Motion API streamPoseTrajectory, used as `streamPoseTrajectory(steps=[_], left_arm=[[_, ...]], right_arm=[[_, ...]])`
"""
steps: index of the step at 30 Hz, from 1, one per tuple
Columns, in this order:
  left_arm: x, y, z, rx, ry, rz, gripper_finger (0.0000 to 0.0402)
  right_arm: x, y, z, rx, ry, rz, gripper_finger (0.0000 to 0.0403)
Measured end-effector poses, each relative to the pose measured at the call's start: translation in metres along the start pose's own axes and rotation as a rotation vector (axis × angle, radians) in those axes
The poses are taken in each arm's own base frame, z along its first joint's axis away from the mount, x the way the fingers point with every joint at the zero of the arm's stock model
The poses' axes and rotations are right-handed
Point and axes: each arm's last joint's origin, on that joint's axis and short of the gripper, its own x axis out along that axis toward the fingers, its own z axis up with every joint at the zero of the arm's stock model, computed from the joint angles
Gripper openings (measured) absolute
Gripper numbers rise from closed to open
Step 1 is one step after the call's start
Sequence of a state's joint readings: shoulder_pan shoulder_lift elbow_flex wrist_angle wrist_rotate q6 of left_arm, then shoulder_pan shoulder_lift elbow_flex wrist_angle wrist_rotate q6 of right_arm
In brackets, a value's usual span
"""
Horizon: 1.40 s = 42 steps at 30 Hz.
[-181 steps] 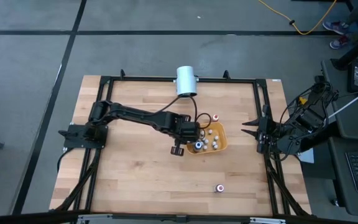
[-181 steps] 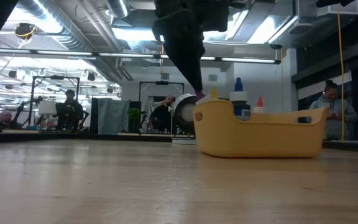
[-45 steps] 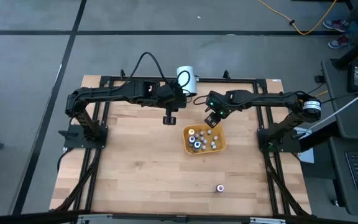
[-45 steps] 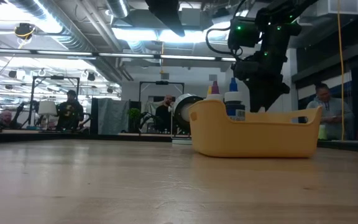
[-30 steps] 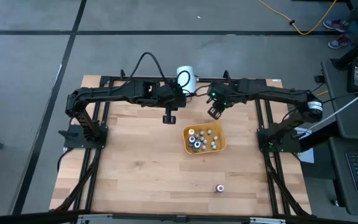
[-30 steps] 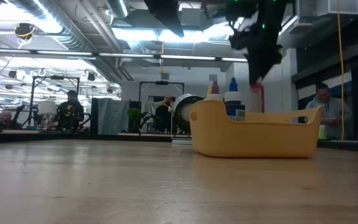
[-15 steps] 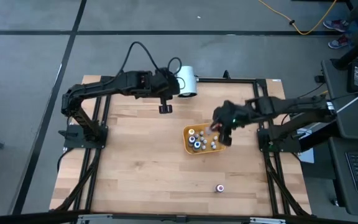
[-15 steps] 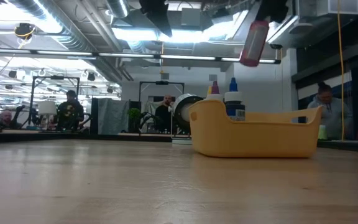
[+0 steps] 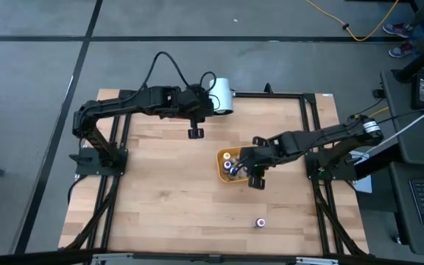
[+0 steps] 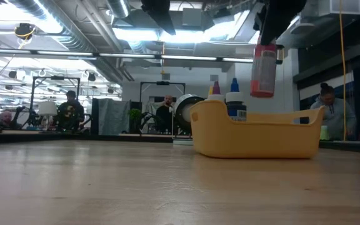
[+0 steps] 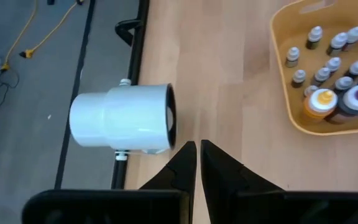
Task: Pick & Place food coloring
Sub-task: Put the large orange food coloring bottle into the yellow bin
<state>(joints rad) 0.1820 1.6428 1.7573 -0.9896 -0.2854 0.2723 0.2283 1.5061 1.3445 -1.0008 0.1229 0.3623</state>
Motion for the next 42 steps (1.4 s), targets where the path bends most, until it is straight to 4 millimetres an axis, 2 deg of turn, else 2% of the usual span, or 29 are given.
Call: streamPoseTrajectory(steps=[9,24,33,42], left_arm=[[-0.002,-0.006,0.002,0.014,-0.007,-0.006,0.0020],[-0.002,-0.006,0.002,0.008,-0.006,-0.003,0.0020],[-0.002,-0.006,0.002,-0.002,-0.005,-0.002,0.0020],[-0.003,-0.010,0.003,0.008,-0.010,-0.009,0.0020]], right_arm=[[0.018,0.009,0.008,-0.006,0.013,0.093,0.0130],[0.019,0.010,0.013,-0.064,-0.028,0.140,0.0131],[0.035,0.010,0.010,-0.063,-0.054,0.193,0.0131],[0.036,0.003,0.013,-0.062,-0.064,0.183,0.0131]])
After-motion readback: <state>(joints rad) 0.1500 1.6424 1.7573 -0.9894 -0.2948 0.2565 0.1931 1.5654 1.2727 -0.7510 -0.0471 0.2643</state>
